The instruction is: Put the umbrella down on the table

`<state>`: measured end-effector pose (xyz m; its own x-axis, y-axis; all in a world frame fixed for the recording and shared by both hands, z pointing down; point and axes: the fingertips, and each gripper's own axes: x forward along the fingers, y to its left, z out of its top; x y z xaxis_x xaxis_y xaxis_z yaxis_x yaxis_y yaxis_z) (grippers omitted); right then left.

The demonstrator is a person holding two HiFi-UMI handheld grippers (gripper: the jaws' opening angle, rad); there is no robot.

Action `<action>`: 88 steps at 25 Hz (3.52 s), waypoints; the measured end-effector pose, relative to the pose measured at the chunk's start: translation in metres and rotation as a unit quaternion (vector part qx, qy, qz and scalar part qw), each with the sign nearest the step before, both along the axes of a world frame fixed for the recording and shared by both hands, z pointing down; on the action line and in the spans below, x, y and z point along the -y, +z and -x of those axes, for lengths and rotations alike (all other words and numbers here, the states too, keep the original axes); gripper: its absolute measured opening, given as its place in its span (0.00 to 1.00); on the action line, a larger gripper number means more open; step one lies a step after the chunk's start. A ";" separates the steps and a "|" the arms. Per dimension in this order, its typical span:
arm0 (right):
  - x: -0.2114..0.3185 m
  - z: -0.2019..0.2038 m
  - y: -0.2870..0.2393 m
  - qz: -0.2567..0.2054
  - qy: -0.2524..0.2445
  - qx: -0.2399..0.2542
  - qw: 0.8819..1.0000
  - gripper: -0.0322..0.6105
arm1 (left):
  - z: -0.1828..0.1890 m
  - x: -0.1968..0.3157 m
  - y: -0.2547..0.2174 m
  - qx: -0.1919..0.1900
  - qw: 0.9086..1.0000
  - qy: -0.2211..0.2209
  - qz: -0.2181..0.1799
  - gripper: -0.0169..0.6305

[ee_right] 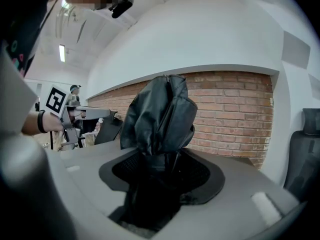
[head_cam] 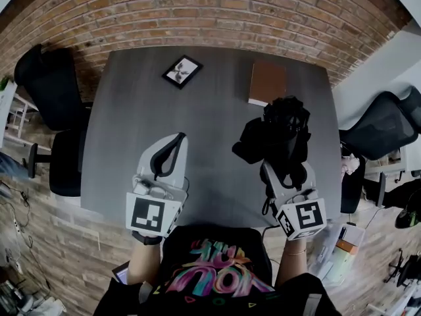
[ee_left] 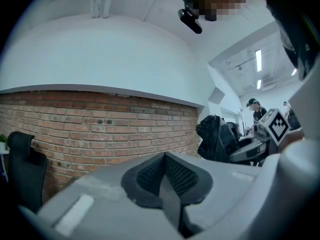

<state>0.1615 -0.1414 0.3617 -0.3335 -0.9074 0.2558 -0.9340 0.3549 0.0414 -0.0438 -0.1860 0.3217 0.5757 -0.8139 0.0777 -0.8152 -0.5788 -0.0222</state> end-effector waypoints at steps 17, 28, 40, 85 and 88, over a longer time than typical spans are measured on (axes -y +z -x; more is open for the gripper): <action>0.016 0.052 0.082 0.093 -0.091 -0.071 0.989 0.41 | -0.007 0.000 0.024 -0.008 0.999 0.022 0.029 0.03; 0.024 0.066 0.159 0.154 -0.113 -0.138 0.972 0.41 | -0.006 0.000 0.042 -0.014 0.999 0.015 0.048 0.03; 0.025 0.080 0.235 0.214 -0.146 -0.210 0.943 0.42 | -0.004 -0.004 0.053 -0.005 0.998 0.010 0.057 0.03; 0.033 0.063 0.222 0.220 -0.106 -0.130 0.961 0.43 | -0.004 -0.021 0.031 -0.005 1.000 0.003 0.028 0.03; 0.035 0.060 0.196 0.196 -0.095 -0.096 0.971 0.43 | -0.001 -0.020 0.025 -0.007 1.000 0.002 0.023 0.03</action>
